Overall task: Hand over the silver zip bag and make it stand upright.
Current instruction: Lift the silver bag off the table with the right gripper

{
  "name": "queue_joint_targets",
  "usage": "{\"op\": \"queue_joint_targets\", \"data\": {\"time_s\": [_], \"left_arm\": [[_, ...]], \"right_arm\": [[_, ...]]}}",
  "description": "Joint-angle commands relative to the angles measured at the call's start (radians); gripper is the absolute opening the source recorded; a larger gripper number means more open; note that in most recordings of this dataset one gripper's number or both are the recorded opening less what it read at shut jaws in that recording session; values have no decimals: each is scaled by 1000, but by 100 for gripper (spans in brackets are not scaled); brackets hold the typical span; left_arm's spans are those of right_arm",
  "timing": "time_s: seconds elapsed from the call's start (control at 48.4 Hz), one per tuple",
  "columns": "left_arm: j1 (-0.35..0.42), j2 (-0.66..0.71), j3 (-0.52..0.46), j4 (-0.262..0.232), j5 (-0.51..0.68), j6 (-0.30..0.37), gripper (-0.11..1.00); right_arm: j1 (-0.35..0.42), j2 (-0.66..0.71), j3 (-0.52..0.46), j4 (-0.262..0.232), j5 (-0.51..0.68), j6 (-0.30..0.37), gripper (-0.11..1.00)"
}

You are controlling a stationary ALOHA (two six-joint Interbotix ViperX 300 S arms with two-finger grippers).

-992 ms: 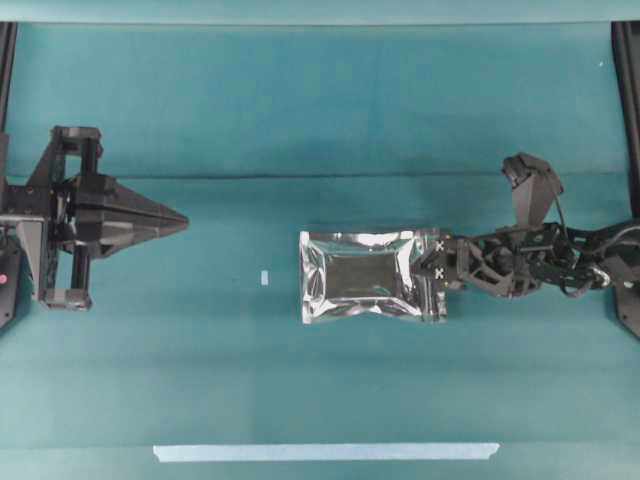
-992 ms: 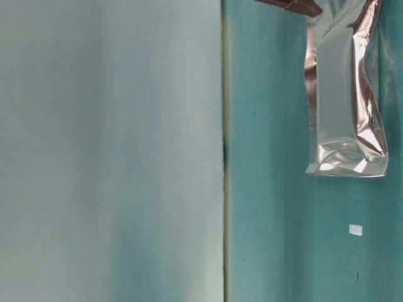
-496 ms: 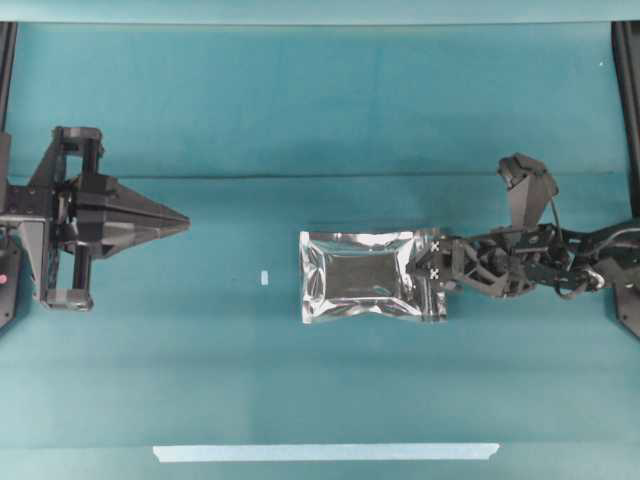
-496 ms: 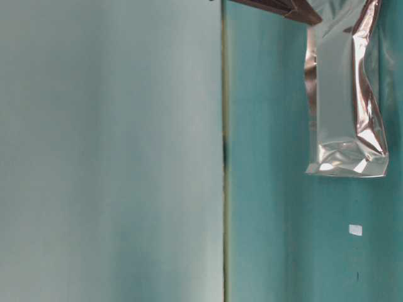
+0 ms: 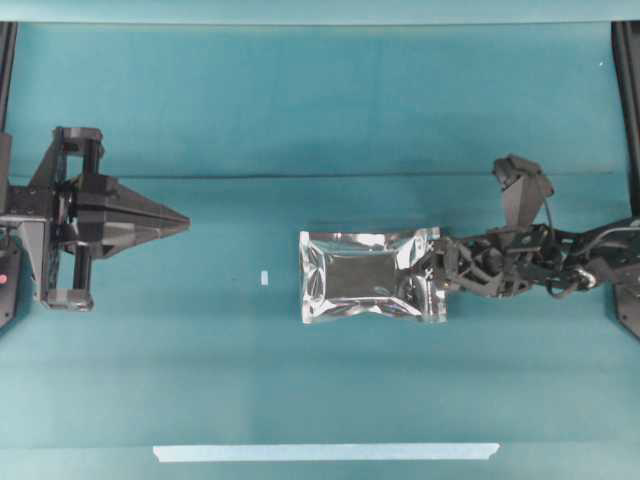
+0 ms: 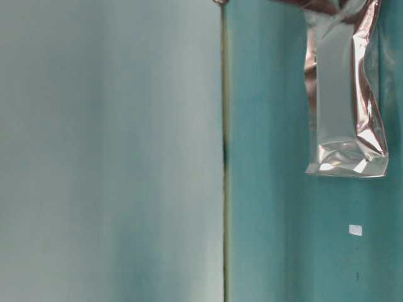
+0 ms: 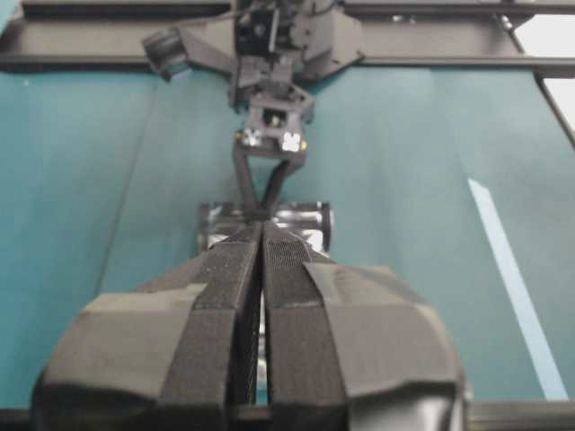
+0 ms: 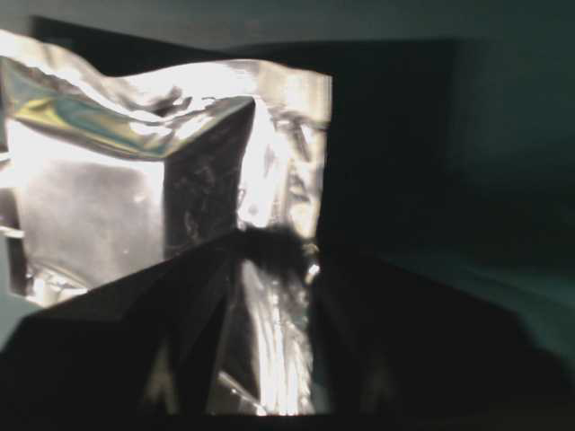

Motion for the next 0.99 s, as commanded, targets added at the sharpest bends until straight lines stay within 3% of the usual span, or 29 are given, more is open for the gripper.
{"op": "queue_joint_targets", "data": {"time_s": [0.0, 0.124, 0.207, 0.372, 0.537, 0.744, 0.909, 0.971], "left_arm": [[2, -2, -9, 0, -5, 2, -1], [-2, -2, -11, 2, -5, 3, -1], [-2, 2, -11, 2, -5, 3, -1], [-2, 3, -9, 2, -5, 2, -1], [-2, 3, -9, 2, -5, 0, -1], [6, 5, -11, 2, 38, 2, -1], [6, 5, -11, 2, 83, -5, -1], [8, 5, -14, 0, 91, -38, -1]], "right_arm": [[3, -3, -9, 0, -2, 9, 38], [5, -6, -11, -3, 0, 0, 12], [5, -14, -12, -5, -5, -9, 1], [-6, -48, -28, -11, 8, -60, 1], [-40, -120, -57, -12, 104, -166, 1], [-129, -249, -156, -21, 383, -354, 1], [-201, -333, -252, -72, 617, -463, 1], [-213, -354, -290, -104, 680, -486, 1]]}}
